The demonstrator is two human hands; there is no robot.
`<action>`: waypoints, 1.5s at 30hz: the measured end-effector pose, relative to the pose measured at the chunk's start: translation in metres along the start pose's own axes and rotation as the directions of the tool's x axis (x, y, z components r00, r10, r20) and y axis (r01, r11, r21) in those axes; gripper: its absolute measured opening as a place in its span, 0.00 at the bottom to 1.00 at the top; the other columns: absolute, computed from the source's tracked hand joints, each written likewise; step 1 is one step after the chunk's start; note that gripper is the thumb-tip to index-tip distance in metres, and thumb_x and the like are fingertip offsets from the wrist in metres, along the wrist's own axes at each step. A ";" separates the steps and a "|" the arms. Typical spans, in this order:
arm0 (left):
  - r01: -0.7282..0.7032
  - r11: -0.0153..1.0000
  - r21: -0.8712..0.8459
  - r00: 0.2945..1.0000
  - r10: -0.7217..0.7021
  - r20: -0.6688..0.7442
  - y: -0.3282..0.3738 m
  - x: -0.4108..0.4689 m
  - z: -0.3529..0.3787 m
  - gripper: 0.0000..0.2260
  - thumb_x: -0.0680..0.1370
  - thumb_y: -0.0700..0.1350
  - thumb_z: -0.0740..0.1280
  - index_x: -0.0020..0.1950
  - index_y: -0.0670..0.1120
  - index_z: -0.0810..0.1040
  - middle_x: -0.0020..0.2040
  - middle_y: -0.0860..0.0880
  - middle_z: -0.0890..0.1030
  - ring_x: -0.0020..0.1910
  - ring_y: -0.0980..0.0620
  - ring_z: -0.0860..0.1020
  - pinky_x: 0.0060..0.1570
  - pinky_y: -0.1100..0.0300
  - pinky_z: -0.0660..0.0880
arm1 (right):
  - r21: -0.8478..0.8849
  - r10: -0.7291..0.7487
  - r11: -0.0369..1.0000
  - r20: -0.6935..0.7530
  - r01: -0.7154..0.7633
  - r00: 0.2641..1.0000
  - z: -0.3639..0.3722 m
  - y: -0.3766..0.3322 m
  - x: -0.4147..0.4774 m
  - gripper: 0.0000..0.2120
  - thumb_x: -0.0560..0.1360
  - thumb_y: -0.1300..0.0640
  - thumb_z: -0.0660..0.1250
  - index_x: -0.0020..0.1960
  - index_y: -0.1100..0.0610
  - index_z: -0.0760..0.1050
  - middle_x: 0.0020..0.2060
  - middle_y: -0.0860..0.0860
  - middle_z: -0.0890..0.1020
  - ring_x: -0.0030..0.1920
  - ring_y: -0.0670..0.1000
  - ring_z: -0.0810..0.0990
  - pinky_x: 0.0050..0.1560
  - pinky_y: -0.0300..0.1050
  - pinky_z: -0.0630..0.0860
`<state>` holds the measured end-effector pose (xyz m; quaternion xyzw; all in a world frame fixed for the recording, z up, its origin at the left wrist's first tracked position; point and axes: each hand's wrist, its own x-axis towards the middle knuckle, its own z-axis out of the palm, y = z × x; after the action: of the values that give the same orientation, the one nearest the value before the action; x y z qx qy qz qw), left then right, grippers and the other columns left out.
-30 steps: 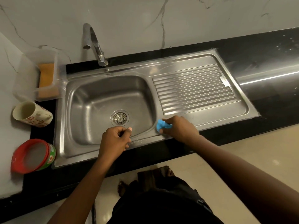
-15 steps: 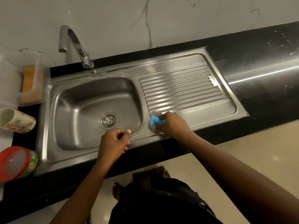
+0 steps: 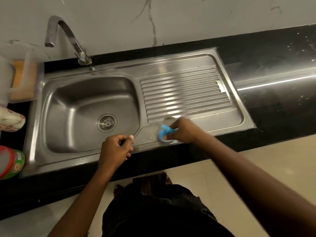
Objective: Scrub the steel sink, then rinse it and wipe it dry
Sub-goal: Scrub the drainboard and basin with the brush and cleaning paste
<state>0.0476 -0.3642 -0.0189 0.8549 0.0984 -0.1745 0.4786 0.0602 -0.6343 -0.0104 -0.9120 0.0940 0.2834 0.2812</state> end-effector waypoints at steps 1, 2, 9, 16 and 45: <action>-0.002 1.000 0.001 1.000 0.002 -0.003 0.001 0.000 0.001 0.11 0.83 0.51 0.70 0.44 0.47 0.85 0.35 0.49 0.86 0.30 0.51 0.83 0.35 0.54 0.82 | 0.037 -0.042 0.998 -0.010 0.042 0.999 0.017 -0.016 -0.002 0.23 0.71 0.40 0.78 0.59 0.53 0.84 0.48 0.50 0.86 0.45 0.47 0.83 0.50 0.47 0.81; -0.006 1.000 0.005 1.000 0.006 -0.007 0.001 0.000 0.001 0.11 0.83 0.51 0.70 0.44 0.47 0.85 0.35 0.49 0.86 0.30 0.52 0.83 0.35 0.54 0.82 | 0.053 -0.073 0.996 -0.029 0.074 0.997 0.034 -0.032 -0.007 0.23 0.72 0.40 0.77 0.61 0.51 0.82 0.50 0.48 0.86 0.46 0.46 0.82 0.49 0.45 0.80; -0.015 1.000 -0.010 0.998 0.016 0.061 0.005 0.017 -0.005 0.11 0.83 0.50 0.70 0.44 0.47 0.85 0.34 0.49 0.86 0.31 0.52 0.83 0.35 0.55 0.81 | 0.097 0.027 0.995 -0.161 -0.011 0.987 0.035 0.004 -0.034 0.27 0.74 0.34 0.72 0.69 0.43 0.76 0.53 0.46 0.84 0.49 0.46 0.84 0.52 0.50 0.83; -0.127 0.989 0.081 0.964 0.104 0.244 0.019 0.039 -0.011 0.12 0.83 0.54 0.69 0.44 0.49 0.85 0.36 0.51 0.86 0.32 0.51 0.85 0.38 0.50 0.84 | 0.234 0.332 0.937 -0.376 -0.257 0.865 -0.006 0.065 -0.047 0.27 0.76 0.42 0.73 0.70 0.55 0.76 0.56 0.53 0.84 0.43 0.44 0.80 0.43 0.41 0.78; -0.103 0.991 0.085 0.980 0.087 0.180 0.063 0.026 0.067 0.11 0.83 0.53 0.69 0.44 0.51 0.85 0.35 0.51 0.86 0.31 0.54 0.84 0.37 0.56 0.82 | 0.250 0.132 0.968 -0.393 -0.032 0.910 0.010 0.064 -0.004 0.27 0.76 0.32 0.65 0.71 0.41 0.72 0.53 0.48 0.85 0.47 0.49 0.85 0.51 0.54 0.84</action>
<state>0.0792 -0.4544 -0.0117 0.8614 0.0065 -0.2304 0.4526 0.0315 -0.6819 -0.0445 -0.9057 0.2223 0.0857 0.3506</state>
